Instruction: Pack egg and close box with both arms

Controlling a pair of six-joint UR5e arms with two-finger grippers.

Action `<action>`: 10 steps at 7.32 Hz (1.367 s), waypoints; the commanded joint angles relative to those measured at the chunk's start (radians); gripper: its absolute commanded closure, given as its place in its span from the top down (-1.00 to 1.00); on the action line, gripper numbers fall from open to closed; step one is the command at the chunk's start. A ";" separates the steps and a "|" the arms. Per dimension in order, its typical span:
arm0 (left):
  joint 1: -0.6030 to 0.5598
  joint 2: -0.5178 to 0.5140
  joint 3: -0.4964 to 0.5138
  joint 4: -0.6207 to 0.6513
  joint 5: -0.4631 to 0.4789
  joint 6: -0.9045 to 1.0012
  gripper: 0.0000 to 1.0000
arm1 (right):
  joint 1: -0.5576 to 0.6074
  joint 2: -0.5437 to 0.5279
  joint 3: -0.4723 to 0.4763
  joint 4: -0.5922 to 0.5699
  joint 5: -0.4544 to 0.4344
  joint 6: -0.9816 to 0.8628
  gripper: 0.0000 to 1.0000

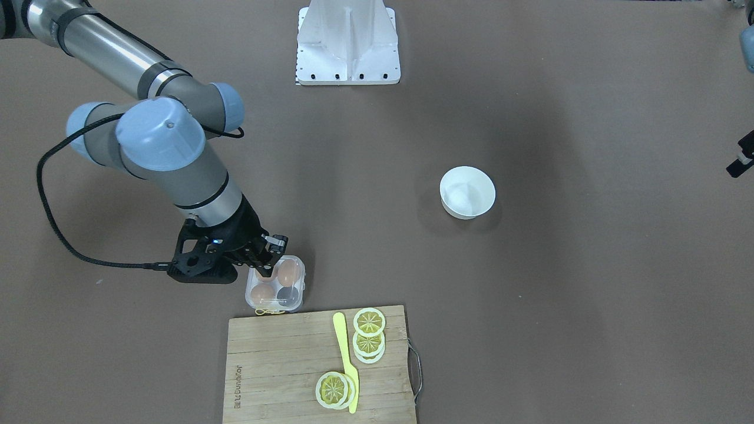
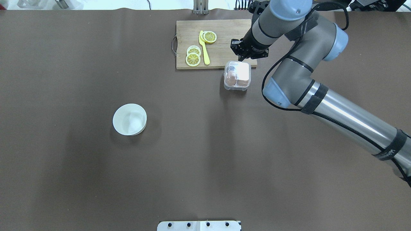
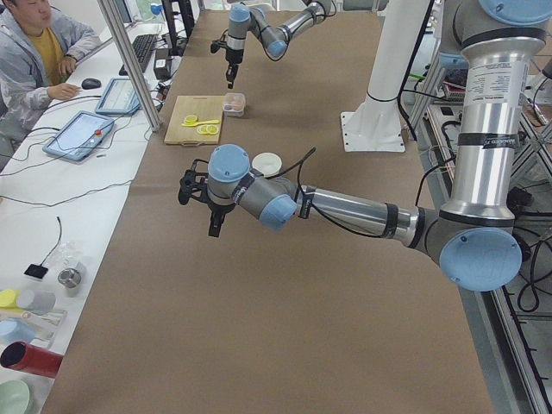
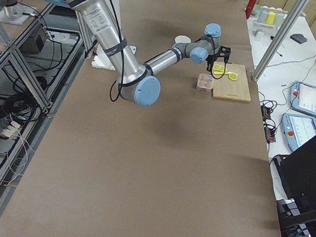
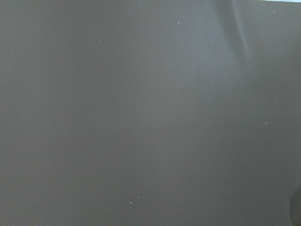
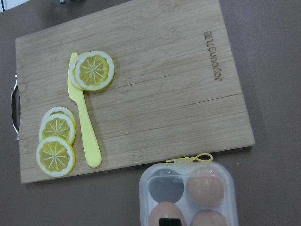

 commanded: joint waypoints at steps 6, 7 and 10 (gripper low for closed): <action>-0.082 0.047 0.005 0.167 0.015 0.235 0.94 | 0.478 -0.531 0.107 -0.051 0.297 -0.773 1.00; -0.090 0.073 -0.008 0.177 0.015 0.239 0.94 | 0.506 -0.577 0.109 -0.077 0.283 -0.886 1.00; -0.085 0.181 -0.011 0.191 0.017 0.241 0.94 | 0.564 -0.651 0.118 -0.117 0.231 -1.018 1.00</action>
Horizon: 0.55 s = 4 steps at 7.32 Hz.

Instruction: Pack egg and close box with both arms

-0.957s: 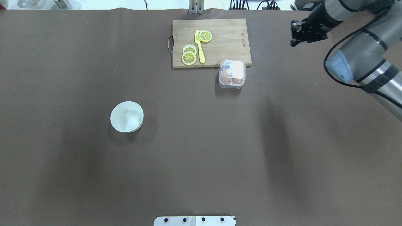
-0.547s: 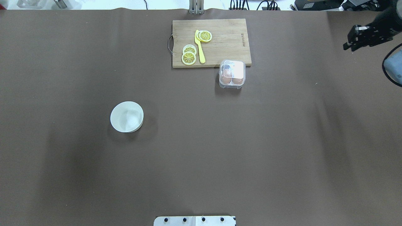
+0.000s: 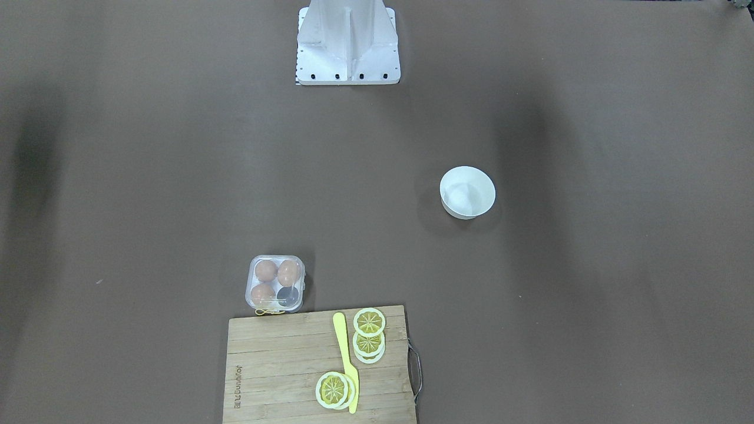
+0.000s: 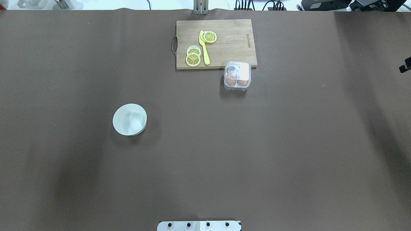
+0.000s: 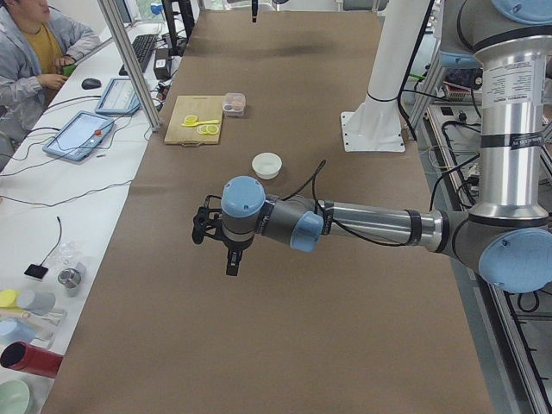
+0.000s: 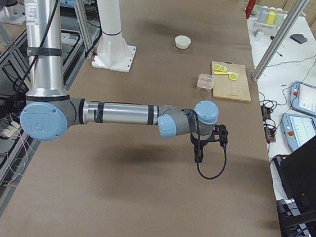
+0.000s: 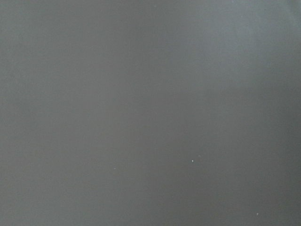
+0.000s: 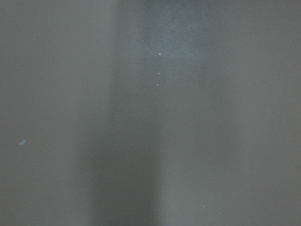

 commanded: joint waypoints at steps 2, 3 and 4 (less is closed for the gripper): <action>0.001 0.064 -0.001 0.020 0.052 0.091 0.95 | 0.042 -0.056 -0.004 -0.026 -0.011 -0.109 1.00; 0.006 0.064 -0.006 0.034 0.084 0.093 0.95 | 0.042 -0.061 -0.007 -0.028 -0.012 -0.110 1.00; 0.004 0.067 -0.013 0.036 0.102 0.094 0.95 | 0.042 -0.059 -0.010 -0.028 -0.013 -0.110 1.00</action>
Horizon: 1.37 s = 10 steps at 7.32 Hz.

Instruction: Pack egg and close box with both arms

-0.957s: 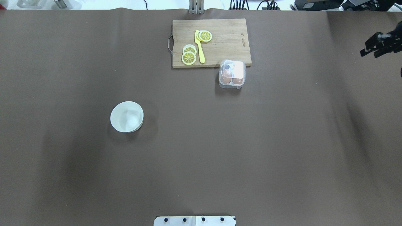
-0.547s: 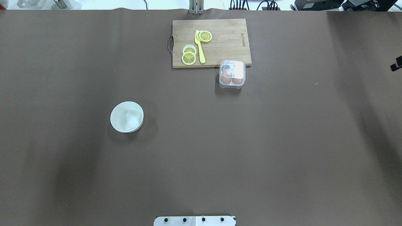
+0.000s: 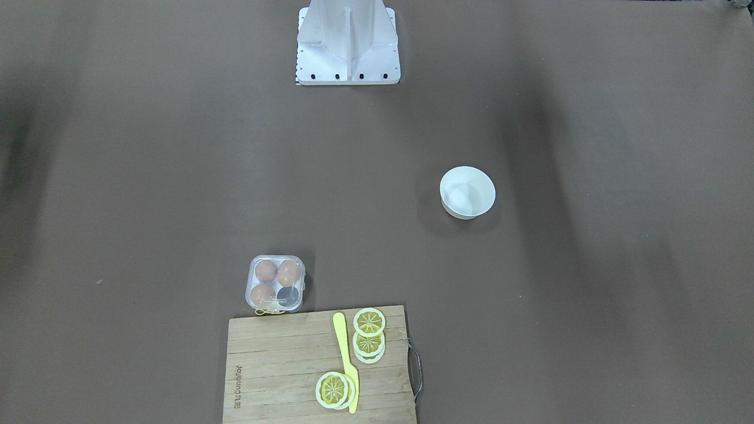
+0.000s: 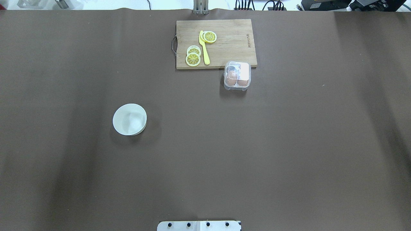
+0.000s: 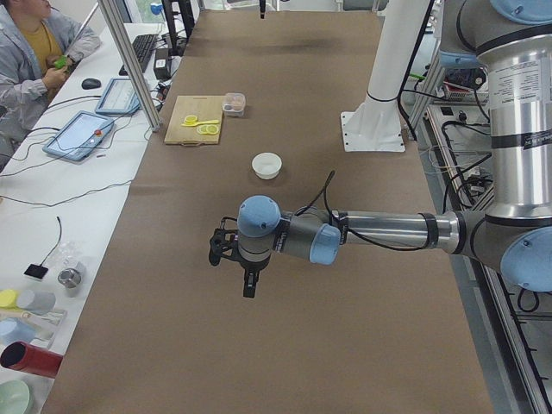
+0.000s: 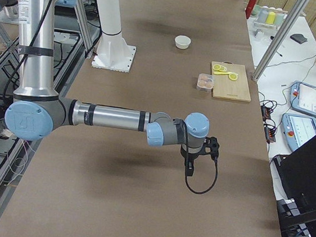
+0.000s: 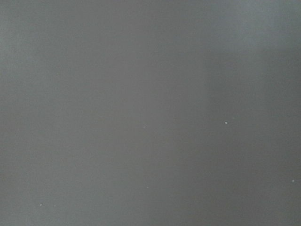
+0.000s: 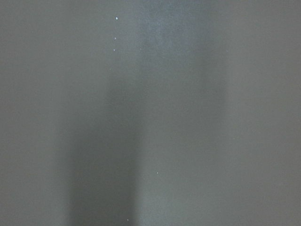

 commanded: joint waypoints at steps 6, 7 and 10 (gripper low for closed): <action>-0.035 0.031 -0.046 0.020 0.017 0.009 0.96 | -0.014 -0.008 -0.012 -0.001 0.030 0.005 1.00; -0.037 0.022 -0.052 0.020 0.022 0.009 0.96 | -0.014 -0.016 -0.008 0.001 0.030 0.010 1.00; -0.038 0.037 -0.079 0.020 0.014 0.007 0.96 | -0.014 -0.031 -0.014 0.005 0.018 0.010 1.00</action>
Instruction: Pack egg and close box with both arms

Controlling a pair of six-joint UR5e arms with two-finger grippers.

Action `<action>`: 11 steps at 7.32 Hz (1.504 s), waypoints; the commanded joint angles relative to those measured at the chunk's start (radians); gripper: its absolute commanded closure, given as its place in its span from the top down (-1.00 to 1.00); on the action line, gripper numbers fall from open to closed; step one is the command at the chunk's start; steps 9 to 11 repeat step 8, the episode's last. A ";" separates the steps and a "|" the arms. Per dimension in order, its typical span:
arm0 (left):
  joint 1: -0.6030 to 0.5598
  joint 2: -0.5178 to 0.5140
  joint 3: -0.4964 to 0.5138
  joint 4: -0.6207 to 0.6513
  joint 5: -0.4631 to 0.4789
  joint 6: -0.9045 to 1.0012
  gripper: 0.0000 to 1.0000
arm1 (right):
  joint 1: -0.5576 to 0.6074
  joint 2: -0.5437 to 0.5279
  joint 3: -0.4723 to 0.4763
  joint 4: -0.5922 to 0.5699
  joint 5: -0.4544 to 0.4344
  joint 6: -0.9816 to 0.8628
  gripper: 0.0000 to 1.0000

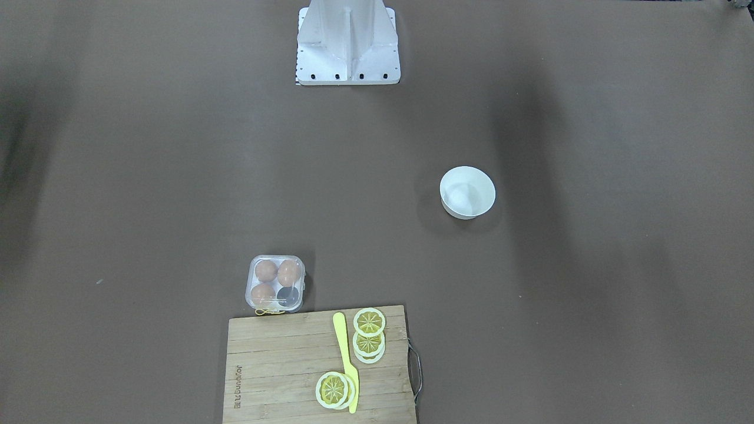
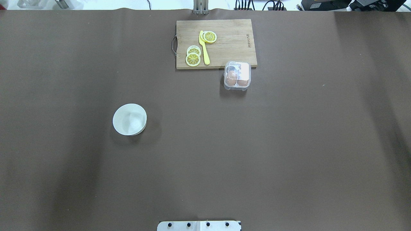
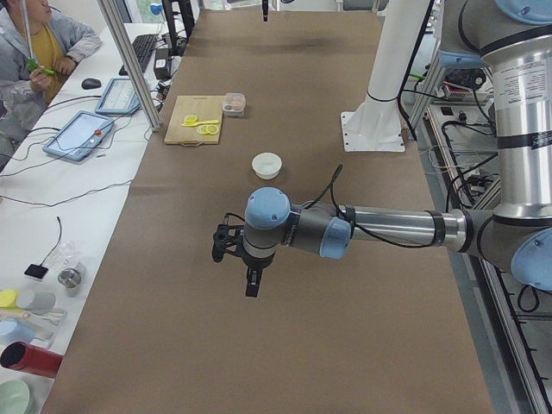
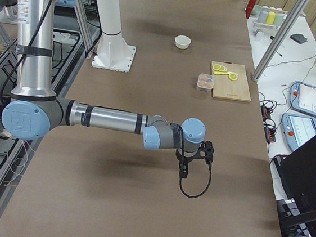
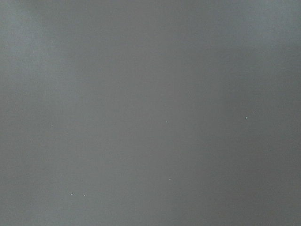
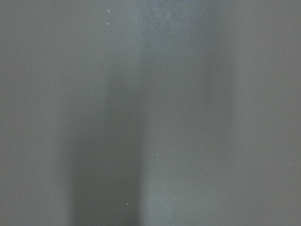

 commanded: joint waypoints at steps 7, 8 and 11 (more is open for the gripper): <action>-0.003 0.007 -0.015 0.003 -0.010 -0.001 0.96 | 0.000 -0.003 -0.009 0.012 -0.012 0.000 1.00; -0.003 0.007 -0.021 0.003 -0.010 -0.001 0.96 | 0.000 -0.006 0.001 0.012 -0.009 0.000 1.00; -0.003 0.007 -0.021 0.003 -0.010 -0.001 0.96 | 0.000 -0.006 0.001 0.012 -0.009 0.000 1.00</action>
